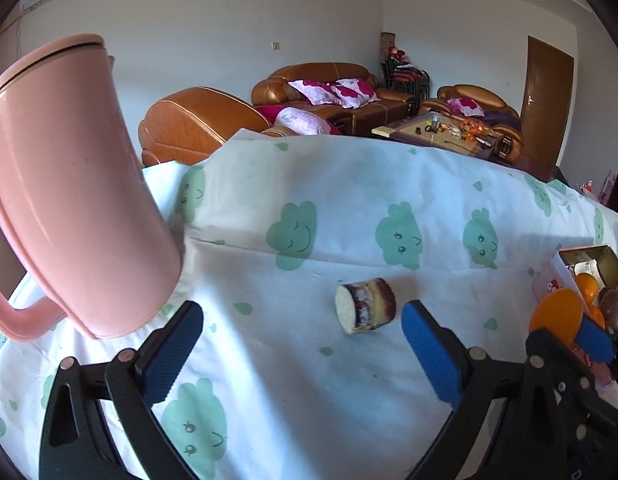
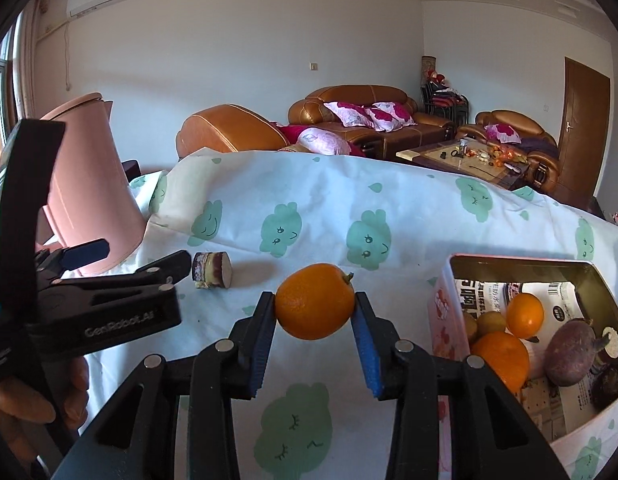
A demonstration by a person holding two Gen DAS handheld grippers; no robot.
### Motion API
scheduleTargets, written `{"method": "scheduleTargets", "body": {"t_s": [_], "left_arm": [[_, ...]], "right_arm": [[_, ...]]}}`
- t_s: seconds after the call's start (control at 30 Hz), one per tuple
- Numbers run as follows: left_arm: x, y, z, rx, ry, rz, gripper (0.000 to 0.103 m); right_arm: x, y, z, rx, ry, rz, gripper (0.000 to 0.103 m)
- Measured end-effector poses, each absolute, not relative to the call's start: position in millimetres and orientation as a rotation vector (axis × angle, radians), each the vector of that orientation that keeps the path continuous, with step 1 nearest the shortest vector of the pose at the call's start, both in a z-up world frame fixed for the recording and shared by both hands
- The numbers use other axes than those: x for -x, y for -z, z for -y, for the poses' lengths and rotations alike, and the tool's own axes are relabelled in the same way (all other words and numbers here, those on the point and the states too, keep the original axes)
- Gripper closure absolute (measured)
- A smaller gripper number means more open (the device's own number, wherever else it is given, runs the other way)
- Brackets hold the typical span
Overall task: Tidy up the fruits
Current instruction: 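Grasp the orange with the right tool while the left tool grasps a small cake roll, then carry the orange and cake roll over the tin box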
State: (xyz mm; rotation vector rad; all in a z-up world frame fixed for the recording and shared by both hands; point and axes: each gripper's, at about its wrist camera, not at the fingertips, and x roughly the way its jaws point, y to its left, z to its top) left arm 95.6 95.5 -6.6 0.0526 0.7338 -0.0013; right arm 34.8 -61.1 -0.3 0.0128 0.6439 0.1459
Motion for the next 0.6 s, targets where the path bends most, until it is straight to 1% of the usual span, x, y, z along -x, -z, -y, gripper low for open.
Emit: {"method": "scheduleTargets", "body": {"t_s": [0.17,0.23,0.3,0.37,0.47,0.53,0.57,0.6], "left_arm": [[-111,11,-70,-0.082,0.015,-0.785,0.016],[-119,18,-64,-0.076,0.011,-0.823,0.023],[-126,24,-57,-0.074,0.009,-0.847,0.025],[-129,29,-52,-0.089,0.006,-0.858,0.030],[-132,34,-51,-0.090,0.020,-0.888,0.040],[-135,34,-51,-0.072,0.034,-0.902,0.049],[-135,34,-52,-0.062,0.039,-0.906,0.051],[-135,34,-54,-0.053,0.039,-0.905,0.055]], "right_arm": [[-13,-3,68,0.001,-0.153,-0.616,0.062],[-10,-3,70,-0.009,-0.156,-0.615,0.062],[-9,-2,73,-0.022,-0.158,-0.619,0.062],[-10,-2,76,-0.036,-0.162,-0.625,0.062],[-11,0,77,-0.046,-0.169,-0.637,0.062],[-12,1,77,-0.049,-0.173,-0.642,0.062],[-12,1,78,-0.050,-0.173,-0.644,0.062],[-12,1,78,-0.050,-0.172,-0.646,0.062]]}}
